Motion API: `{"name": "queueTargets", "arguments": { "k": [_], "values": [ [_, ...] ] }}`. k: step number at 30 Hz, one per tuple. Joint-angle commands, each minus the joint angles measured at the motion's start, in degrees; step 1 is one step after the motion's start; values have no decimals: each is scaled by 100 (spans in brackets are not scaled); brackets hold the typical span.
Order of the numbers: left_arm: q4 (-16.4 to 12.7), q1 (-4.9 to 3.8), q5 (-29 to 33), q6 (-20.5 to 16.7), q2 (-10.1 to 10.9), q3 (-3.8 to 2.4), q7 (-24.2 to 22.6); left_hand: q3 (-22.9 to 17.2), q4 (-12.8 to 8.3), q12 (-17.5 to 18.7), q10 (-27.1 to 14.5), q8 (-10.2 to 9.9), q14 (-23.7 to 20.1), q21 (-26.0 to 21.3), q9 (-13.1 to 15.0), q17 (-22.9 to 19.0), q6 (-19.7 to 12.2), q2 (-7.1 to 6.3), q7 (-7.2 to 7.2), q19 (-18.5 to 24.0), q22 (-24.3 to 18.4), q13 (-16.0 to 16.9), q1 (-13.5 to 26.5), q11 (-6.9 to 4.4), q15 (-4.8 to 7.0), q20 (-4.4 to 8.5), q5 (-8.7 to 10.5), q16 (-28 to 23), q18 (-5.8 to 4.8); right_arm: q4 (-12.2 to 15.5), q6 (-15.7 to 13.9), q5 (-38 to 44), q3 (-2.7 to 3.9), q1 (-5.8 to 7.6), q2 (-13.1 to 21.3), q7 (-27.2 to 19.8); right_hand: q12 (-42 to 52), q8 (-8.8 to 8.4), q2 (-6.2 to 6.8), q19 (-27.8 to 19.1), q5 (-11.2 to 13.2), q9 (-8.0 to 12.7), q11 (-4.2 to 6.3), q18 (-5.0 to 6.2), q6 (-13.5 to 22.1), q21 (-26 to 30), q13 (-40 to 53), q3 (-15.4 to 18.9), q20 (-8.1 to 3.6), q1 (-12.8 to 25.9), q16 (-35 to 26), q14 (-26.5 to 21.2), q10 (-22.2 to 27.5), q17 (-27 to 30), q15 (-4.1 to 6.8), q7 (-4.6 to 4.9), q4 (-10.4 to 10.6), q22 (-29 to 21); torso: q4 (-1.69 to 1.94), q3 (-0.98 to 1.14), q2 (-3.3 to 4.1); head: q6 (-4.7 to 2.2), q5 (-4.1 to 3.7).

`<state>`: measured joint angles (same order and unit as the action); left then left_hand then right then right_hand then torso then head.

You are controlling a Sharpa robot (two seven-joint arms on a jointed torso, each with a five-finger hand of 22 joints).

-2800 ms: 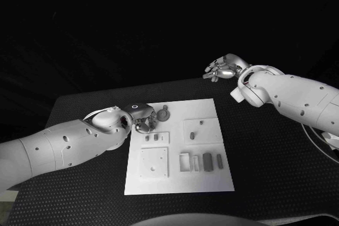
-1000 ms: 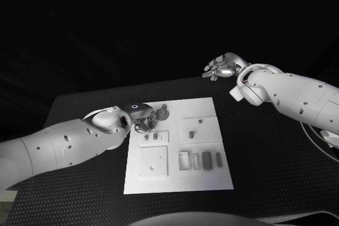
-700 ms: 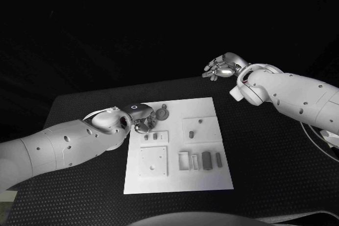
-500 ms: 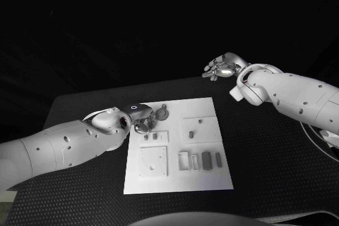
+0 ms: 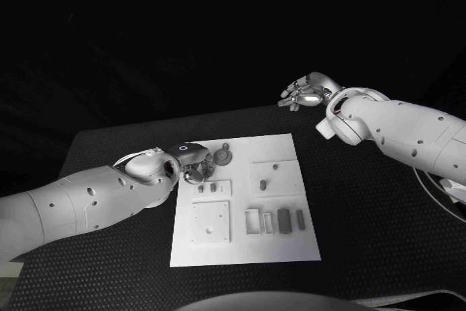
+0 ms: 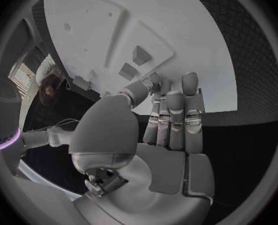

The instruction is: Assemble the parts on the task board

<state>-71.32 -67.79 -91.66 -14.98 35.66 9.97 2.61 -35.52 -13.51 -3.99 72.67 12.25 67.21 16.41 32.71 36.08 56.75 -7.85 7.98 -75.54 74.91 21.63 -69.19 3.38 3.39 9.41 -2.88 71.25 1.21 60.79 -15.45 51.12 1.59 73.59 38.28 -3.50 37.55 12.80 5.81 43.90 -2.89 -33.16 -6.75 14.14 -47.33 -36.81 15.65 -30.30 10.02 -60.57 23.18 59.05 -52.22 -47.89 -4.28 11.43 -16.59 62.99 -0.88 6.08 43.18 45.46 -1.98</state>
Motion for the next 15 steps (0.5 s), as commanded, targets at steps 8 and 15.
{"name": "queueTargets", "arguments": {
  "k": [8,15],
  "values": [
    [36,17,7,74,21,12,102,32,32,13,-82,-98,-13,-3,-40,5,-193,-89,20,-3,128,1,-22,2,-33,-61,-24,29,341,-6,64,2,2,-3,2,-37,37,20,-17,1,-15,9,-15,86,47,36,-11,-37,16,54,-36,44,39,-9,-7,-1,9,7,-3,-1,0,4,-10],
    [63,17,11,82,43,11,175,56,81,0,-104,-272,-18,-1,-152,1,-619,-142,37,-7,127,23,-10,7,-40,-75,-12,44,356,-3,64,12,2,-5,14,-31,38,20,-18,1,-16,9,-15,86,47,36,-13,-39,16,52,-37,44,39,-10,-7,-1,8,8,-1,-2,-2,-3,-4]
  ]
}}
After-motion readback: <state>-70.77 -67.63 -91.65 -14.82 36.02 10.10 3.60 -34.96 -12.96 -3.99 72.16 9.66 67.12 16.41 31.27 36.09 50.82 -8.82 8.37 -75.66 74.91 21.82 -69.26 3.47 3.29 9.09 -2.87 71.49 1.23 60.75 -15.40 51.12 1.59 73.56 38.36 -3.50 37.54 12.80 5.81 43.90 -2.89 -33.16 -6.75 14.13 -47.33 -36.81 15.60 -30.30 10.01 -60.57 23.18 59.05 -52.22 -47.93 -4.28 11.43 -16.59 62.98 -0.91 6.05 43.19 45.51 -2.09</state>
